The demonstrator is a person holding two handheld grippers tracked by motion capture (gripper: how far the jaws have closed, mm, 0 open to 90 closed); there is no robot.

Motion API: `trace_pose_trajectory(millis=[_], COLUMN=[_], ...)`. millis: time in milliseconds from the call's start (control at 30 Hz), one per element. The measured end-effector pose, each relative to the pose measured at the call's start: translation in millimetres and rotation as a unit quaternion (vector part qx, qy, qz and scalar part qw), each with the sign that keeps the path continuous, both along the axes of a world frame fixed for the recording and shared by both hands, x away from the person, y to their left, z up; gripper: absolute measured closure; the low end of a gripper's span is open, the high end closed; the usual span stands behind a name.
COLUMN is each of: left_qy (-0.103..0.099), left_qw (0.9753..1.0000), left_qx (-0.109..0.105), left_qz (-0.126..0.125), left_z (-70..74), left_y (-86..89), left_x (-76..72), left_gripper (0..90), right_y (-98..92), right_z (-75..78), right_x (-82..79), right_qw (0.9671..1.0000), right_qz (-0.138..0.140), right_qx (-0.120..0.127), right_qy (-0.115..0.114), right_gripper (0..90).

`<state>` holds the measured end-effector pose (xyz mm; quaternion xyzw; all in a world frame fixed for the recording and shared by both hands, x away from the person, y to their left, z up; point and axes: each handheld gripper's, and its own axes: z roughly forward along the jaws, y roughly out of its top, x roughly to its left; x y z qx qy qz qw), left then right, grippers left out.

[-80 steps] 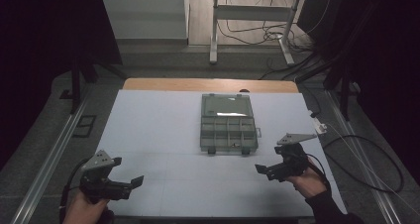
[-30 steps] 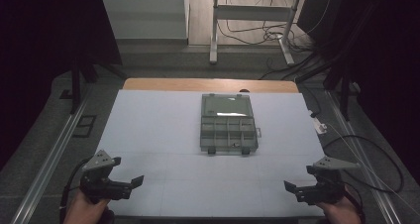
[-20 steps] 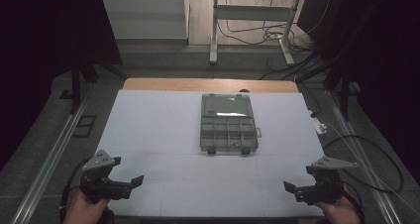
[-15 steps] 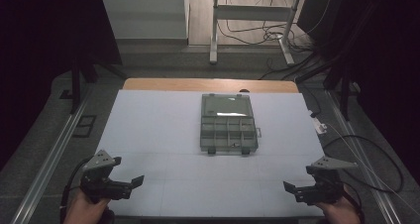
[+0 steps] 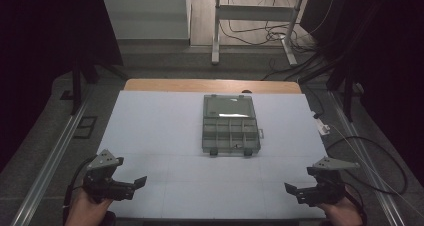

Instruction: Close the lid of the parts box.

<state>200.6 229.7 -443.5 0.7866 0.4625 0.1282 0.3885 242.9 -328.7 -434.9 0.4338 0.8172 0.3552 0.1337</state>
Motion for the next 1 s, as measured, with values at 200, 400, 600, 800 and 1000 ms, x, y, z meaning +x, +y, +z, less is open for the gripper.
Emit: trace_pose_trajectory(millis=[200, 400, 600, 800, 1000], left_qy=[0.007, 0.007, 0.012, 0.014, 0.008], left_qw=[1.0000, 0.9999, 0.9996, 0.9994, 0.9994], left_qx=[-0.004, -0.004, -0.013, -0.015, -0.010], left_qz=[-0.004, -0.011, -0.021, -0.028, -0.032], left_z=[0.9, 3.2, 5.2, 4.0, 1.6], left_y=[-2.6, -6.8, -10.0, -15.0, -20.1], left_x=[3.6, 9.8, 18.4, 28.9, 39.1], left_gripper=[0.0, 0.0, 0.0, 0.0, 0.0], right_y=[1.8, 6.5, 11.6, 15.0, 19.3], right_z=[0.9, 2.7, 5.4, 7.2, 8.5], right_x=[2.0, 6.0, 10.4, 17.8, 24.5], right_qw=[1.0000, 0.9999, 0.9996, 0.9993, 0.9989], right_qz=[0.003, 0.008, 0.017, 0.021, 0.037], right_qx=[0.002, 0.000, 0.004, 0.012, 0.020], right_qy=[-0.003, -0.013, -0.024, -0.030, -0.022], right_gripper=[0.1, 0.0, 0.0, 0.0, 0.0])
